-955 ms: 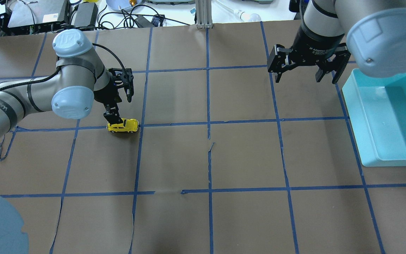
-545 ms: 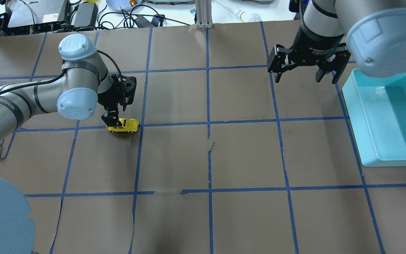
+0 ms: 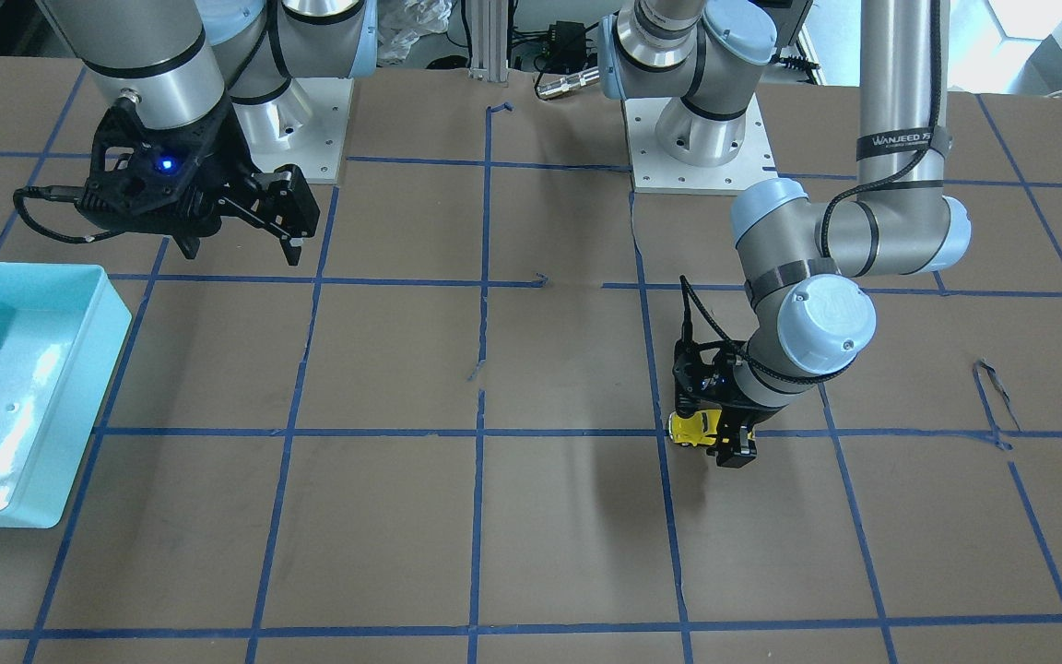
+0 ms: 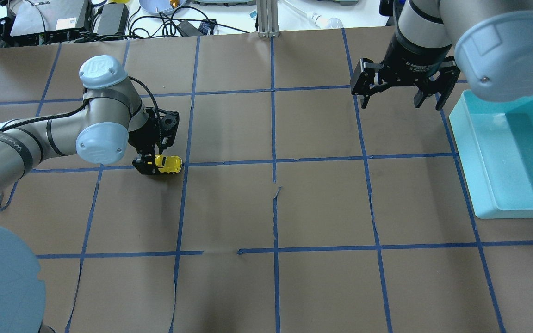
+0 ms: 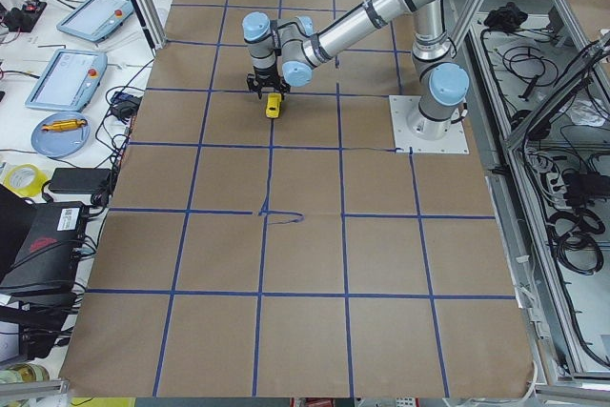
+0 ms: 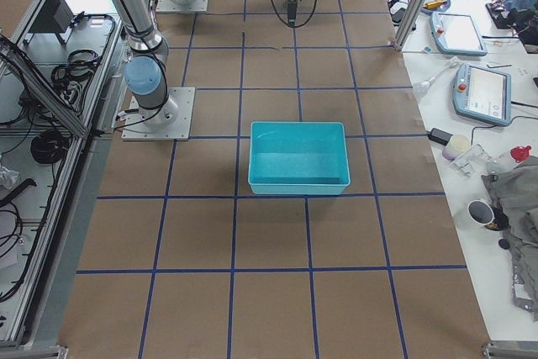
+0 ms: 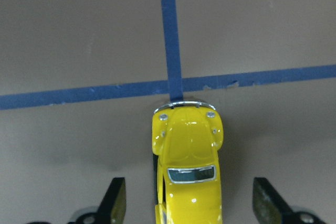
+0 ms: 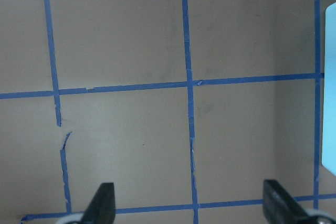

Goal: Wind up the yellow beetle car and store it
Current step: 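Grip the car with the left gripper and drag it backward, winding it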

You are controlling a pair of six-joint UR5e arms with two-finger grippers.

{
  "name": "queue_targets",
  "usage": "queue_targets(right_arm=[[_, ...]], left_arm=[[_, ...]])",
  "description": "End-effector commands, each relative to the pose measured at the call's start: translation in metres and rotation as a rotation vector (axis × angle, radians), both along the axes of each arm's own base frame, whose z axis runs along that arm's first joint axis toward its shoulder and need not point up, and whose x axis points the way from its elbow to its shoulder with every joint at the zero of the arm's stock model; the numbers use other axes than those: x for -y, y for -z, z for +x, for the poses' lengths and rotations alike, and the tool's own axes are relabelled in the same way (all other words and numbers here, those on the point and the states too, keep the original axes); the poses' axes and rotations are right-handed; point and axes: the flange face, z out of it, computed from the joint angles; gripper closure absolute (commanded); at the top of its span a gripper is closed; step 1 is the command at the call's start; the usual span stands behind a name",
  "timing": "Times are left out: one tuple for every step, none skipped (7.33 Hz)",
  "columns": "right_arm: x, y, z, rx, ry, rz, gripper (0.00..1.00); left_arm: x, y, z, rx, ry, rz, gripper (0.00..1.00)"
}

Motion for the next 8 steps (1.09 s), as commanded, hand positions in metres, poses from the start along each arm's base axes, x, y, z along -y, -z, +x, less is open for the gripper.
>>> queue_targets(right_arm=[[0.0000, 0.0000, -0.0001, -0.001, -0.001, 0.000, 0.00], [0.0000, 0.0000, -0.0001, -0.001, -0.001, 0.000, 0.00], [0.0000, 0.0000, -0.0001, -0.001, -0.001, 0.000, 0.00], [0.0000, 0.0000, -0.0001, -0.001, -0.001, 0.000, 0.00], [0.0000, 0.0000, -0.0001, -0.001, -0.001, 0.000, 0.00], [0.0000, 0.0000, -0.0001, -0.001, -0.001, 0.000, 0.00], [0.0000, 0.0000, -0.0001, -0.001, -0.001, 0.000, 0.00], [0.0000, 0.0000, -0.0001, -0.001, -0.001, 0.000, 0.00]], left_arm=[[-0.0028, 0.0053, 0.0010, 0.003, -0.008, -0.006, 0.29], [-0.0017, 0.0041, 0.0013, 0.004, -0.008, -0.009, 0.37], [-0.0022, 0.0064, 0.0013, 0.004, -0.008, -0.005, 0.39], [-0.0022, 0.0064, 0.0013, 0.004, -0.008, -0.005, 0.50], [-0.0028, 0.0070, 0.0012, 0.004, -0.008, -0.003, 0.55], [-0.0026, 0.0077, 0.0014, 0.005, -0.008, -0.003, 0.58], [-0.0026, 0.0069, 0.0014, 0.005, -0.006, -0.004, 0.59], [-0.0022, 0.0075, 0.0090, 0.005, -0.020, -0.003, 0.60]])
